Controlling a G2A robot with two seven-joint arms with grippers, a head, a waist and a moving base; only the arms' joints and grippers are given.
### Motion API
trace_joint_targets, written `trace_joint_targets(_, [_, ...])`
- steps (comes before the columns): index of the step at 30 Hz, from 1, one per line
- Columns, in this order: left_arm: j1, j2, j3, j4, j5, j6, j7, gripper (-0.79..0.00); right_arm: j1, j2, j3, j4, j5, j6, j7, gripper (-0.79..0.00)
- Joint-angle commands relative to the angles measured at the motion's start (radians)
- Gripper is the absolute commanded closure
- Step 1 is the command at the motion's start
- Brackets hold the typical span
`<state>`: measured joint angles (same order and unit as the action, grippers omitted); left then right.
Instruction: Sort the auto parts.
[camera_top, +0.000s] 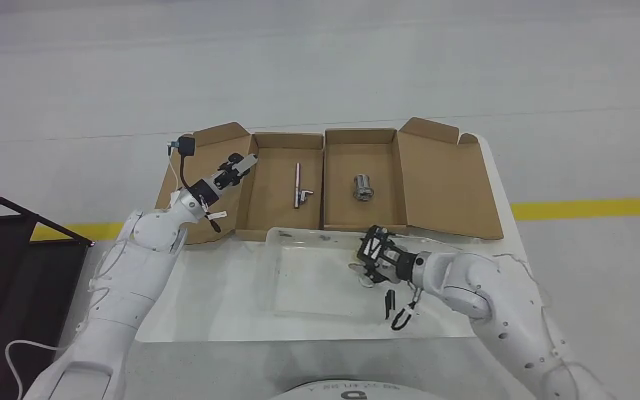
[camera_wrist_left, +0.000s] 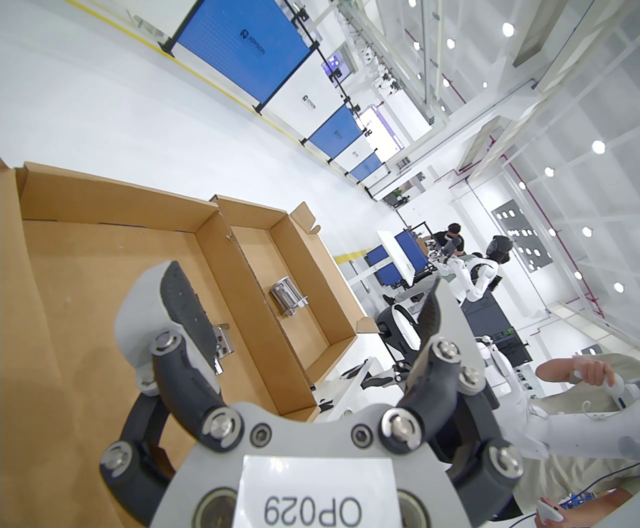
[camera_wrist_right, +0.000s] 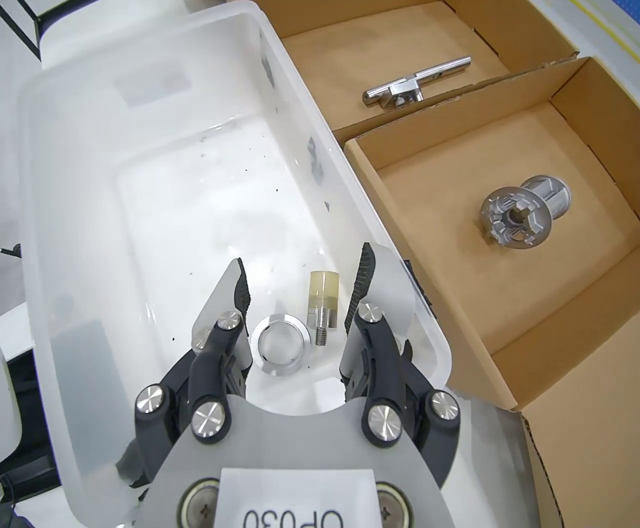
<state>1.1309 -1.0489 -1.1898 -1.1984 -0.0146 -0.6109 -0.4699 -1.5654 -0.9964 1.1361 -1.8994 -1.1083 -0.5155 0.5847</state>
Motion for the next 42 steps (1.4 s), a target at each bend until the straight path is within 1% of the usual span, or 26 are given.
trace_joint_targets(1, [0.0, 0.0, 0.0, 0.0, 0.0, 0.0, 0.0, -0.785, 0.004, -0.001, -0.007, 0.006, -0.001, 0.017, 0.014, -0.474])
trace_joint_targets(2, [0.0, 0.0, 0.0, 0.0, 0.0, 0.0, 0.0, -0.785, 0.006, -0.002, -0.012, 0.008, -0.001, 0.026, 0.019, -0.483])
trace_joint_targets(4, [0.0, 0.0, 0.0, 0.0, 0.0, 0.0, 0.0, -0.785, 0.011, -0.004, -0.022, 0.015, 0.002, 0.036, 0.031, -0.471])
trace_joint_targets(10, [0.0, 0.0, 0.0, 0.0, 0.0, 0.0, 0.0, -0.785, 0.035, -0.012, -0.056, 0.038, 0.009, 0.067, 0.063, -0.517])
trace_joint_targets(11, [0.0, 0.0, 0.0, 0.0, 0.0, 0.0, 0.0, -0.785, 0.039, -0.013, -0.061, 0.043, 0.013, 0.071, 0.07, -0.502])
trace_joint_targets(18, [0.0, 0.0, 0.0, 0.0, 0.0, 0.0, 0.0, -0.785, 0.07, -0.022, -0.099, 0.067, 0.017, 0.097, 0.106, -0.526])
trace_joint_targets(19, [0.0, 0.0, 0.0, 0.0, 0.0, 0.0, 0.0, -0.785, 0.073, -0.023, -0.105, 0.067, 0.019, 0.096, 0.107, -0.517])
trace_joint_targets(23, [0.0, 0.0, 0.0, 0.0, 0.0, 0.0, 0.0, -0.785, 0.082, -0.025, -0.119, 0.064, 0.037, 0.069, 0.102, -0.523])
trace_joint_targets(25, [0.0, 0.0, 0.0, 0.0, 0.0, 0.0, 0.0, -0.785, 0.083, -0.025, -0.118, 0.063, 0.073, 0.037, 0.094, -0.533])
trace_joint_targets(27, [0.0, 0.0, 0.0, 0.0, 0.0, 0.0, 0.0, -0.785, 0.085, -0.022, -0.107, 0.065, 0.112, 0.009, 0.095, -0.523])
trace_joint_targets(29, [0.0, 0.0, 0.0, 0.0, 0.0, 0.0, 0.0, -0.785, 0.084, -0.019, -0.091, 0.064, 0.127, 0.007, 0.096, -0.551])
trace_joint_targets(33, [0.0, 0.0, 0.0, 0.0, 0.0, 0.0, 0.0, -0.785, 0.07, -0.016, -0.072, 0.049, 0.101, 0.053, 0.096, -0.597])
trace_joint_targets(36, [0.0, 0.0, 0.0, 0.0, 0.0, 0.0, 0.0, -0.785, 0.063, -0.014, -0.071, 0.037, 0.067, 0.082, 0.113, -0.677])
trace_joint_targets(37, [0.0, 0.0, 0.0, 0.0, 0.0, 0.0, 0.0, -0.785, 0.062, -0.014, -0.073, 0.036, 0.066, 0.086, 0.122, -0.693])
trace_joint_targets(42, [0.0, 0.0, 0.0, 0.0, 0.0, 0.0, 0.0, -0.785, 0.079, -0.016, -0.083, 0.022, 0.056, 0.135, 0.197, -0.677])
